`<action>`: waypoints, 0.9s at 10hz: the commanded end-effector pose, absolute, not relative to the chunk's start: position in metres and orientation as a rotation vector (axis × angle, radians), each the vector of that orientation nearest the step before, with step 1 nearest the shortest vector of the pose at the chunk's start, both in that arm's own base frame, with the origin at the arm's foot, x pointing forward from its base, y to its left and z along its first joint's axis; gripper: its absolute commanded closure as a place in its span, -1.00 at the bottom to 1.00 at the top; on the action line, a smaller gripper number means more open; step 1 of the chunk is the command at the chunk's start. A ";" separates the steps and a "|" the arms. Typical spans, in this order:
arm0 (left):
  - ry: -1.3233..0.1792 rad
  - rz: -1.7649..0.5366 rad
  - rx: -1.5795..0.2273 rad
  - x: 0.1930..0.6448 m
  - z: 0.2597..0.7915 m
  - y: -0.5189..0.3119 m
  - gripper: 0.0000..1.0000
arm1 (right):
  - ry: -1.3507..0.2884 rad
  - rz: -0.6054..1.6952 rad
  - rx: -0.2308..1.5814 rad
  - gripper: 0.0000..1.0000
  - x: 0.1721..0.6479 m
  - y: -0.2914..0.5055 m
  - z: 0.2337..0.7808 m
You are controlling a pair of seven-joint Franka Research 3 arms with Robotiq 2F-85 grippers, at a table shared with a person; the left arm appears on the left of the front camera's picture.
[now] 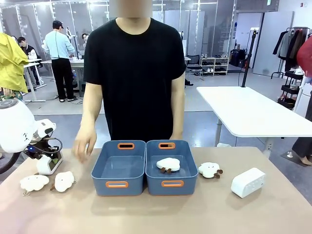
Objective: Sort the digital clocks into the basket.
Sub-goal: Pick up the Digital clock from the table and place it into the empty Plastic storage basket.
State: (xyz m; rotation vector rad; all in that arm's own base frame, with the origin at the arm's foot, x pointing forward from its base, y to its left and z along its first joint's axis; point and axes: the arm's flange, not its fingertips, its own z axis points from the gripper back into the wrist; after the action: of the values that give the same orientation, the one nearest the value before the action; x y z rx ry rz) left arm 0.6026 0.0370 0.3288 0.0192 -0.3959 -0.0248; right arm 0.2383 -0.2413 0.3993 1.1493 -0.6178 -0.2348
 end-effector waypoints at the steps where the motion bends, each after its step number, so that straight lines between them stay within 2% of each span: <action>1: -0.346 -0.002 -0.024 0.605 0.330 0.039 0.91 | -0.624 -0.226 1.155 -1.00 0.238 -0.241 0.401; 2: -0.396 -0.025 0.019 0.603 0.329 0.037 0.91 | -0.624 -0.226 1.155 -1.00 0.238 -0.241 0.401; 9: -0.396 -0.025 0.019 0.603 0.329 0.037 0.91 | -0.624 -0.226 1.155 -1.00 0.238 -0.241 0.401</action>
State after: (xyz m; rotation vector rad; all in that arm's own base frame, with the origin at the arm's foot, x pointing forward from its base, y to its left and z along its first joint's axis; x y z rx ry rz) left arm 0.6027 0.0368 0.3293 0.0155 -0.3911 -0.0213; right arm 0.2383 -0.2413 0.3993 1.1493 -0.6178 -0.2348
